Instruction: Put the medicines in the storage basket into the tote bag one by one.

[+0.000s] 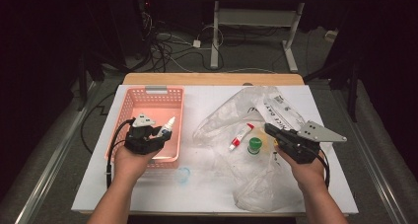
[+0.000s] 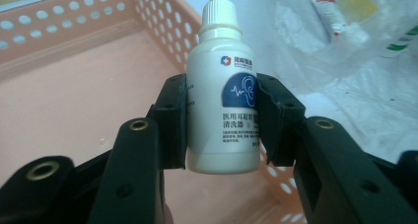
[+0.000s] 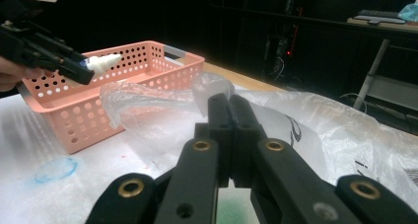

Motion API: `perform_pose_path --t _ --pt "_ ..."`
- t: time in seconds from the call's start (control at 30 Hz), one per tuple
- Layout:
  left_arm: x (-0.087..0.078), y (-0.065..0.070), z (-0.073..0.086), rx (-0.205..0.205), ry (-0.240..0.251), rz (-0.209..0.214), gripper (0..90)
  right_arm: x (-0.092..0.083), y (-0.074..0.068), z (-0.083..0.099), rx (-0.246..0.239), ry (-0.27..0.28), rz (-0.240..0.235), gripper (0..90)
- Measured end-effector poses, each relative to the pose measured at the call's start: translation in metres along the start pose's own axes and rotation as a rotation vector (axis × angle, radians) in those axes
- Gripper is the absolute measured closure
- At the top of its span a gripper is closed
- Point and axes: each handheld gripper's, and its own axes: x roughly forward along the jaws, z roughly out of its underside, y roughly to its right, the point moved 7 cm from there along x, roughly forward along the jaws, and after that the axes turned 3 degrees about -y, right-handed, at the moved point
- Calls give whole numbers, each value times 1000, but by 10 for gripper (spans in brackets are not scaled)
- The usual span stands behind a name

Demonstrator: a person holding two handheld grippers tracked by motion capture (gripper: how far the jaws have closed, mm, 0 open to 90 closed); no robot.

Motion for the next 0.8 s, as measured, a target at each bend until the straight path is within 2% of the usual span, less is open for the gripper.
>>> perform_pose_path --t 0.1,0.2,0.4,0.57,0.67,0.8 --pt "-5 8 2 -1 35 18 579 0 0 -1 -4 3 0 900" --pt "-9 15 5 17 61 27 579 0 -1 -1 -9 1 0 900" --pt "-13 23 8 47 79 38 579 2 -3 -1 -14 -4 -6 900" --pt "-17 29 8 45 99 73 579 4 -4 1 -17 -11 -8 900" --pt "-19 36 6 45 111 109 579 3 -4 1 -15 -12 -8 900" --pt "-23 48 1 64 126 135 579 2 -5 -1 -12 -4 -14 900"
